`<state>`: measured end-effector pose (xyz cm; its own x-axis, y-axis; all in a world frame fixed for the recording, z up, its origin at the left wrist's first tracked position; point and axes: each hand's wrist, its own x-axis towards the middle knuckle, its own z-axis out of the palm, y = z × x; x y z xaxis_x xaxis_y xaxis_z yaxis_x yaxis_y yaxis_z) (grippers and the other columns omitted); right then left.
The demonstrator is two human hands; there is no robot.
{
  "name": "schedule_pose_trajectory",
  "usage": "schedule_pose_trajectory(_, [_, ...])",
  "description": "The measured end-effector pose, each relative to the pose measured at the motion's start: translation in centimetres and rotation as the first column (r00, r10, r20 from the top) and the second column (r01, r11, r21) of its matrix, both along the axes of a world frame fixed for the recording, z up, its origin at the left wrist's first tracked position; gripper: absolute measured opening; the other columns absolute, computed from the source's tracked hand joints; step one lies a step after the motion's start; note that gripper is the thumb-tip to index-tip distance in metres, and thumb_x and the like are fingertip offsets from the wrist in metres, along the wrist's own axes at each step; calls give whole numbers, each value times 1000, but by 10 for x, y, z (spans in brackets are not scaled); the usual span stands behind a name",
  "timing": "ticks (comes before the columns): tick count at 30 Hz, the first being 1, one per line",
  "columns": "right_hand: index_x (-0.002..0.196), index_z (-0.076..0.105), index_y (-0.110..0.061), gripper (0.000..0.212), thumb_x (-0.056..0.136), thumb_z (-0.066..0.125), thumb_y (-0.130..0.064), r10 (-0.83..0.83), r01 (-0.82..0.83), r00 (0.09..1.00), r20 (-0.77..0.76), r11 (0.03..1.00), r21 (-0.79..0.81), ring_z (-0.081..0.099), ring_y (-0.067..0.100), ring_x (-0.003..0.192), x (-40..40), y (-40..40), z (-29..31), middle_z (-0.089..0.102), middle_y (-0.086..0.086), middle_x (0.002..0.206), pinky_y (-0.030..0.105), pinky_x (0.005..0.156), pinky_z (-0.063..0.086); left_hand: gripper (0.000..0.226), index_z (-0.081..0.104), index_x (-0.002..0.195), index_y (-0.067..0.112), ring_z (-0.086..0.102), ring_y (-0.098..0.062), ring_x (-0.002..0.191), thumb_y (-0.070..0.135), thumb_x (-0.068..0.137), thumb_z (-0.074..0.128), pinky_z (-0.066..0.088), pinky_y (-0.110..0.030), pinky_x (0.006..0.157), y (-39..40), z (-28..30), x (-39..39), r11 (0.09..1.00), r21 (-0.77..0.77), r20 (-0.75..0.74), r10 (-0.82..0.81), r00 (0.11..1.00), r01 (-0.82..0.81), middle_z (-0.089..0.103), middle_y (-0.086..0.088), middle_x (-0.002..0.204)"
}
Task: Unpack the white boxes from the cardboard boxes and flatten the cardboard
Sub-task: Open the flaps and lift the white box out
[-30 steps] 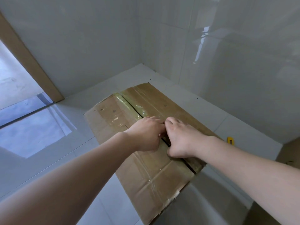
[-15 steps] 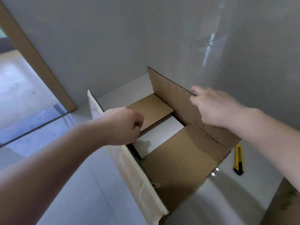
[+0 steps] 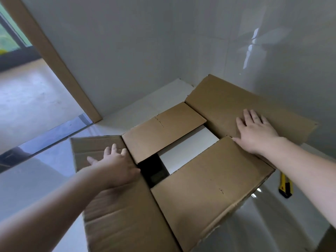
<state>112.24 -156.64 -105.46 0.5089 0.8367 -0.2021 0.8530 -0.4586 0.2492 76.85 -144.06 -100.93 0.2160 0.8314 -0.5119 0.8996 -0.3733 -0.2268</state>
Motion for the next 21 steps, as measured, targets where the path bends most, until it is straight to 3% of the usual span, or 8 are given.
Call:
schedule_pose_trajectory(5, [152,3,-11,70,99,22,-52,-45,50,987,-152,998,27,-3,33,147,-10,9,-19,-5,20,159,45,118,9,101,-2,151,3,16,-40,143,66,86,46,23,-45,115,14,-51,-5,965,-13,273,255,928,-261,6,-23,156])
schedule_pose_trajectory(8, [152,2,-10,69,100,21,-50,-84,92,968,-235,995,26,2,35,146,-13,12,-26,-2,20,158,46,118,13,98,-2,150,1,23,-37,141,56,88,51,27,-43,113,19,-63,0,938,-50,382,334,861,-342,11,-23,156])
schedule_pose_trajectory(11, [151,7,-9,67,100,23,-49,-94,117,945,-314,992,54,21,35,143,-14,12,-34,15,19,157,43,112,26,80,17,145,2,41,-37,129,41,87,56,40,-45,103,22,-73,3,923,-107,475,374,797,-369,31,-23,146])
schedule_pose_trajectory(14, [141,31,-9,60,99,28,-51,-102,144,925,-366,985,91,52,33,117,-11,13,-37,52,16,131,37,87,43,52,36,126,17,60,-35,98,17,76,54,53,-43,75,23,-79,0,850,-348,668,521,531,-396,56,-15,118])
schedule_pose_trajectory(16, [133,38,-9,57,98,30,-53,-113,161,916,-385,982,94,56,31,102,-11,14,-39,60,14,114,35,75,43,44,40,117,21,62,-35,99,10,77,53,56,-47,76,24,-81,-2,792,-475,701,604,380,-383,58,-14,113])
schedule_pose_trajectory(18, [143,25,-9,63,98,28,-53,-108,140,940,-322,987,75,53,33,114,-14,16,-39,53,18,128,37,86,43,42,40,116,19,61,-33,98,11,78,58,55,-48,79,23,-80,-3,817,-441,720,570,396,-372,58,-12,112])
schedule_pose_trajectory(21, [152,2,-16,66,99,22,-51,44,-32,988,-148,996,86,15,32,145,-30,20,-33,9,17,158,45,117,15,62,34,127,13,54,-25,102,18,76,68,50,-39,80,25,-76,-2,920,-187,708,370,602,-345,48,-10,126])
